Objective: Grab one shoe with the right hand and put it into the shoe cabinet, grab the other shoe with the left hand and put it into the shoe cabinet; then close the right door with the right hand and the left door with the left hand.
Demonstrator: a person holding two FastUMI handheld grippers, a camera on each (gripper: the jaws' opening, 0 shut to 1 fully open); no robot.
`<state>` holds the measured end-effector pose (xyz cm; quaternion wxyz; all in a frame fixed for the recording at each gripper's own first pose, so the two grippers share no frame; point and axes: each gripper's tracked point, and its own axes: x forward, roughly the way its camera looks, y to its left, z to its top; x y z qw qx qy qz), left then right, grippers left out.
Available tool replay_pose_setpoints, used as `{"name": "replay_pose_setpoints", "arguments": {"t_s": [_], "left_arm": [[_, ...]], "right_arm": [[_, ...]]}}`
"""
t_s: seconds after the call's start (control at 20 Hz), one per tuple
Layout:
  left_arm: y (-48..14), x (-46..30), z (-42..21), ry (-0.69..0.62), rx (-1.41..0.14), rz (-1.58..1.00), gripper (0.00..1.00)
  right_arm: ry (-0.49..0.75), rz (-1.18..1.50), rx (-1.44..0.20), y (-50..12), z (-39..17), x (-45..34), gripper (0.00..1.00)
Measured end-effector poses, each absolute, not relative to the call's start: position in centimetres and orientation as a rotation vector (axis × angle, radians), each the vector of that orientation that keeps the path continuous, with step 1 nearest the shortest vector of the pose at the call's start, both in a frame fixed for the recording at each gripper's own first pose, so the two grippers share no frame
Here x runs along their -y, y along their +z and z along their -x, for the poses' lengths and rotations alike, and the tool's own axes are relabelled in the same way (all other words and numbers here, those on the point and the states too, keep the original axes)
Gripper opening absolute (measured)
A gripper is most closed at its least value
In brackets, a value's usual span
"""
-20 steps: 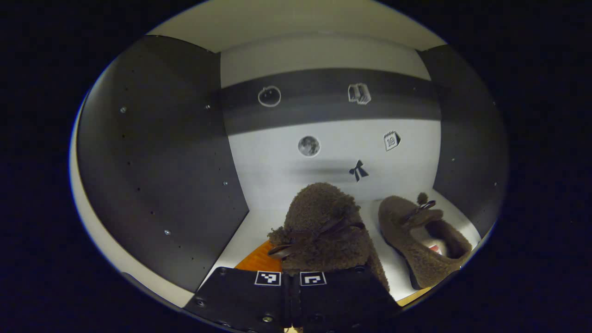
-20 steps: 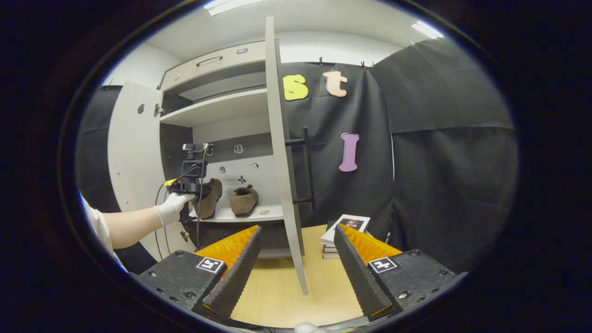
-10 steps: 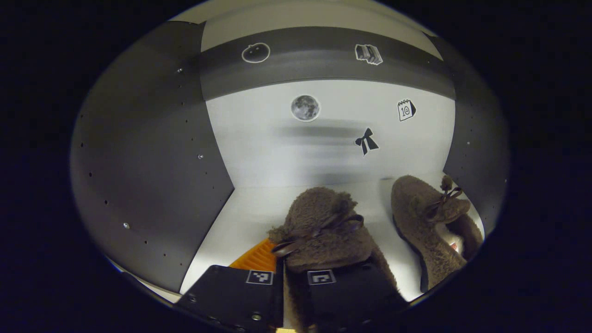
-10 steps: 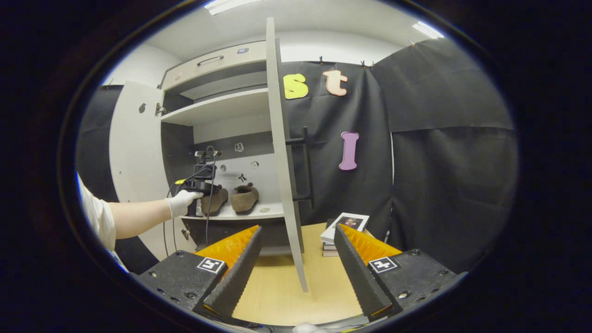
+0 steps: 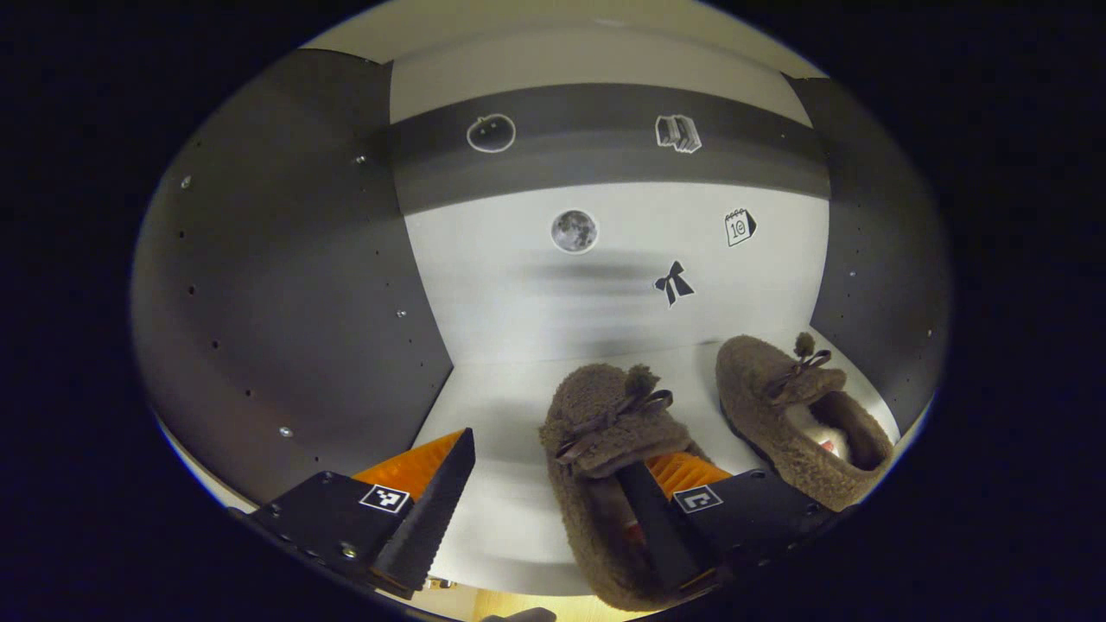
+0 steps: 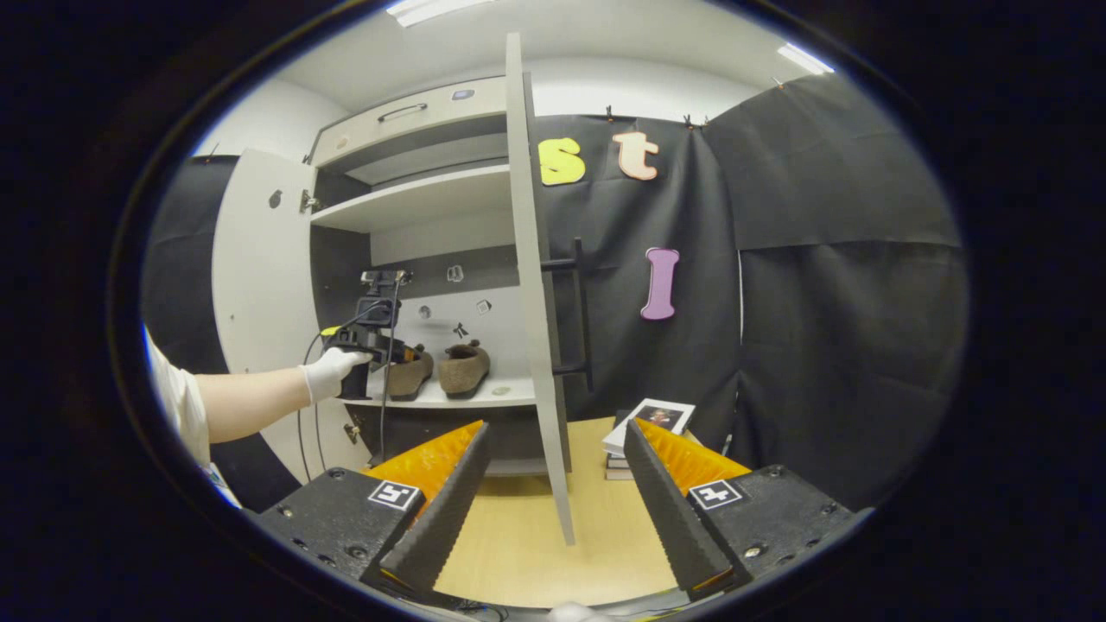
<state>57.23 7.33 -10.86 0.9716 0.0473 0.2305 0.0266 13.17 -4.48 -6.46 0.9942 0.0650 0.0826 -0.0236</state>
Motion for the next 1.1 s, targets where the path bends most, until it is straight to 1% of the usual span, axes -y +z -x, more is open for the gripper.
{"name": "replay_pose_setpoints", "arguments": {"t_s": [0.2,0.3,0.45,0.85,1.1], "left_arm": [[-9.0,-6.2,-54.4,0.01,-0.428,-0.099,0.95],[-7.5,-5.6,-52.7,-0.005,-0.387,-0.105,0.97],[-5.3,-4.7,-49.5,-0.014,-0.318,-0.086,0.97],[1.2,-3.4,-37.9,-0.011,-0.13,-0.05,0.96],[3.2,-3.4,-30.2,0.012,-0.049,-0.055,0.96]], "right_arm": [[-0.036,-0.129,-0.151,-6.1,-13.4,4.8,0.98],[-0.029,-0.126,-0.142,-5.8,-13.6,4.9,0.98],[-0.015,-0.13,-0.129,-5.4,-14.0,5.2,0.98],[0.006,-0.107,-0.102,-4.4,-14.6,6.9,0.98],[0.023,-0.103,-0.087,-3.8,-14.9,6.7,0.98]]}}
